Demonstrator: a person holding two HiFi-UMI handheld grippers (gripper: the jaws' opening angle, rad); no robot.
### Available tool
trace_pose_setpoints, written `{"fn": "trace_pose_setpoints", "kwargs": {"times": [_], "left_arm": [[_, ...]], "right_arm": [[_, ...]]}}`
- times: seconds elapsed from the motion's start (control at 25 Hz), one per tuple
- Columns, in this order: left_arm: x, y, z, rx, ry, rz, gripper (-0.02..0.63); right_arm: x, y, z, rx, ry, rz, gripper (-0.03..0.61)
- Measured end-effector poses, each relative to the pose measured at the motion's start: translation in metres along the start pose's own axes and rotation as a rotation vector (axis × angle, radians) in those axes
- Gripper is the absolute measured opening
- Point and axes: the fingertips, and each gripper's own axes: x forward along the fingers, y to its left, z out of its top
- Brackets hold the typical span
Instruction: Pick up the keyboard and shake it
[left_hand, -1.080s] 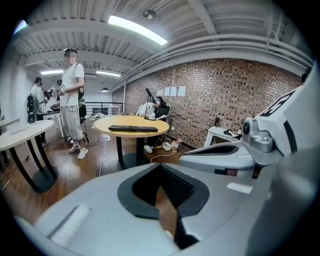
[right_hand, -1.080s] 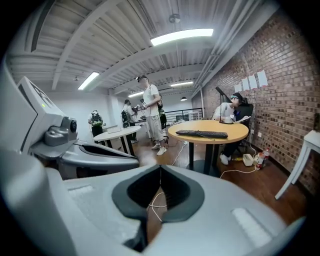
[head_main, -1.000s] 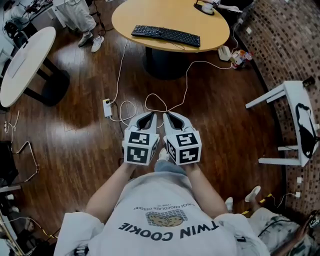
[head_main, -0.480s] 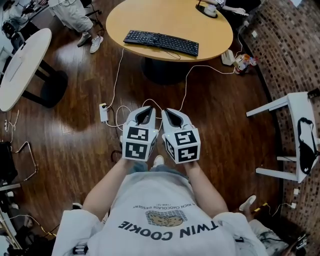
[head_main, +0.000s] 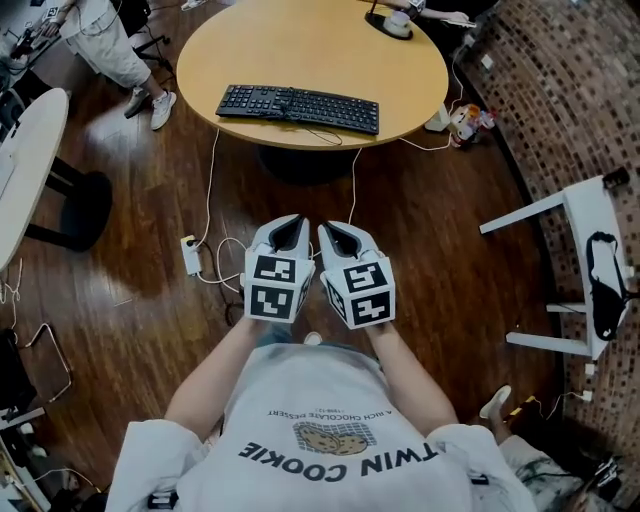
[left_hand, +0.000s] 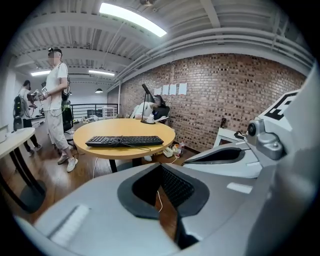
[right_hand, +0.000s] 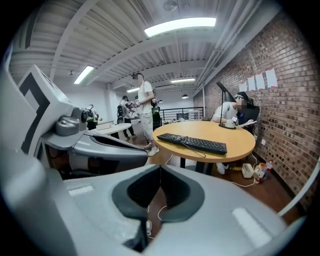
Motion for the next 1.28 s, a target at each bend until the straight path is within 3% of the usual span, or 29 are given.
{"fn": "trace_pose_setpoints", "kwargs": {"times": [0.36,0.56,0.88,1.28], "left_arm": [[0.064,0.068,0.047,0.029,0.005,-0.088,0.005],[0.09,0.129,0.061,0.101,0.005,-0.099,0.005],[0.133,0.203,0.072,0.297,0.028,-0.09,0.032],[0.194,0.255,0.063,0.611,0.121,-0.061,0.092]], "right_arm": [[0.077,-0.041,0.042,-0.091,0.062,-0.098,0.003],[0.129,-0.071,0.058,-0.297,0.143,-0.147,0.005],[0.179,-0.113,0.066,-0.551,0.289,-0.235,0.023],[0.233,-0.173,0.04,-0.832,0.467,-0.259,0.061]]}}
